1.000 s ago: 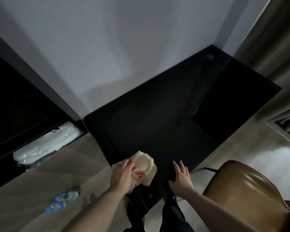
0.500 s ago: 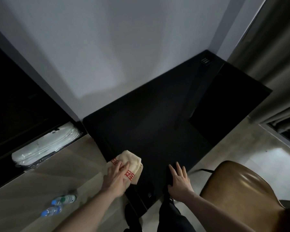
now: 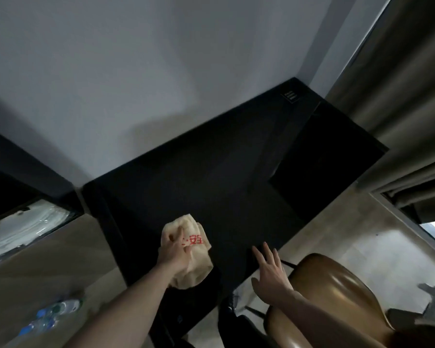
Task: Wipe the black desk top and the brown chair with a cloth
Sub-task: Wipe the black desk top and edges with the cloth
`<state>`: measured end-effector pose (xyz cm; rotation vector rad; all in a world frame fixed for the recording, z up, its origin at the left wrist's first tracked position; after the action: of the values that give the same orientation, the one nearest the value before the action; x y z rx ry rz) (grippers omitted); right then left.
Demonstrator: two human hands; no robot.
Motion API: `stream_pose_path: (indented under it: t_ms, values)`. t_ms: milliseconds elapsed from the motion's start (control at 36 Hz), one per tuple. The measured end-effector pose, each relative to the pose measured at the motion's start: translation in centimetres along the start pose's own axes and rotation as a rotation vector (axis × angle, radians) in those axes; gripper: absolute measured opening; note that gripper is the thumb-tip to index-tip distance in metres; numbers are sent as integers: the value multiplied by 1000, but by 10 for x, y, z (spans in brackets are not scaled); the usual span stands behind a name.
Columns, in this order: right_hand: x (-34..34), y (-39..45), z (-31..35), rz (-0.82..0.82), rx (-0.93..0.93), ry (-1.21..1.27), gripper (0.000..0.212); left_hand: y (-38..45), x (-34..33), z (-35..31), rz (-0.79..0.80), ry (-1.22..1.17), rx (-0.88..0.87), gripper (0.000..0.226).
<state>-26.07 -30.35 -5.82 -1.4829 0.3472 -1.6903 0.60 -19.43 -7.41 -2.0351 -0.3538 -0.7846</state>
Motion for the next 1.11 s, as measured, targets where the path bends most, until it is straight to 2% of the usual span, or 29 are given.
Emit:
stream_pose_path:
  t_ms: [83,139,167,250,333,389,472,556,694,861,1111]
  values:
    - [15,9,-15,-3,7,-17,87,8,-13,-32,46,65,-80,74]
    - [26,14,-20,5,17,-23,87,7,-14,-49,43,12,-137,79]
    - [31,15,-20,11,24,-22,86,1,-10,-58,31,-41,-156,75]
    - [43,19,-11,16,48,-10,86,-16,-4,-70,-14,-172,-196,43]
    - [48,23,13,28,90,-17,88,-29,-7,-44,26,-263,-106,64]
    - [47,26,37,35,130,-24,88,-38,-6,-18,9,-216,-70,81]
    - [38,28,80,53,223,-33,89,-54,-8,21,-3,23,-43,78]
    - [24,30,117,62,293,-81,93,-67,-10,55,52,140,9,79]
    - [2,25,163,67,319,-235,95,-79,-9,87,95,185,-6,81]
    - [-10,26,189,65,351,-242,76,-80,-16,98,127,244,-36,86]
    - [-15,49,187,140,275,-372,94,-75,-15,93,155,231,-6,86]
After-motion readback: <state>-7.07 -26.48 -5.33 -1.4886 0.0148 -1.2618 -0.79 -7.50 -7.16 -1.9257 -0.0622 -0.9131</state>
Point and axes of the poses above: each hand's wrist, its own y-axis towards the middle knuckle, its own x-axis out of the back of the hand, z = x × y, the point moved 5 cm from there along y, towards the middle knuckle, and after that the axes turned 2 degrees about -x, right-handed, at the moved point
